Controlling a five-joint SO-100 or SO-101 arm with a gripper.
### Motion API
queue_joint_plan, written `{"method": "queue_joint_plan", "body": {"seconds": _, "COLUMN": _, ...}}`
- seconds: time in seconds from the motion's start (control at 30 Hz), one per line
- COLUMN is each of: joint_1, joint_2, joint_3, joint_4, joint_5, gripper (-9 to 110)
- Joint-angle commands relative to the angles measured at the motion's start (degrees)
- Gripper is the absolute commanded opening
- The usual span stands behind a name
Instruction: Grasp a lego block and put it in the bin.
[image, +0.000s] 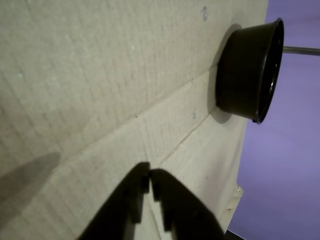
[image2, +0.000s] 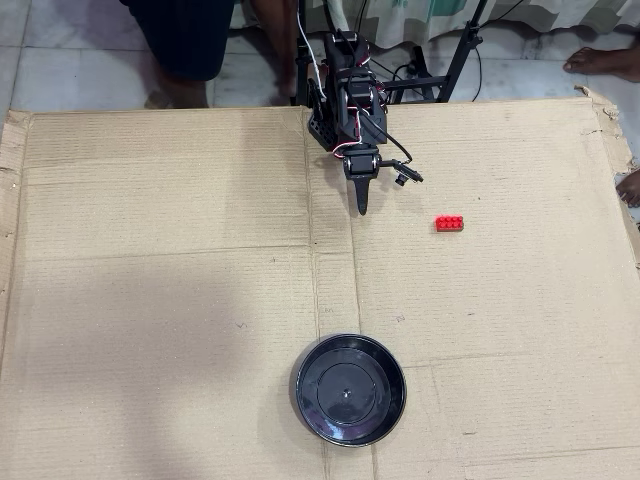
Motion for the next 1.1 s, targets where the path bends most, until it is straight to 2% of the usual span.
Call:
{"method": "queue_joint_plan", "body": {"seconds": 0.0, "joint_1": 0.44, "joint_2": 0.88, "joint_3": 0.62, "joint_4": 0.00, "joint_5": -0.18, "gripper": 0}}
{"method": "queue_joint_plan", "body": {"seconds": 1.07, "joint_1": 0.44, "joint_2": 0.79, "joint_3": 0.53, "joint_4": 0.00, "joint_5": 0.53, "gripper": 1}}
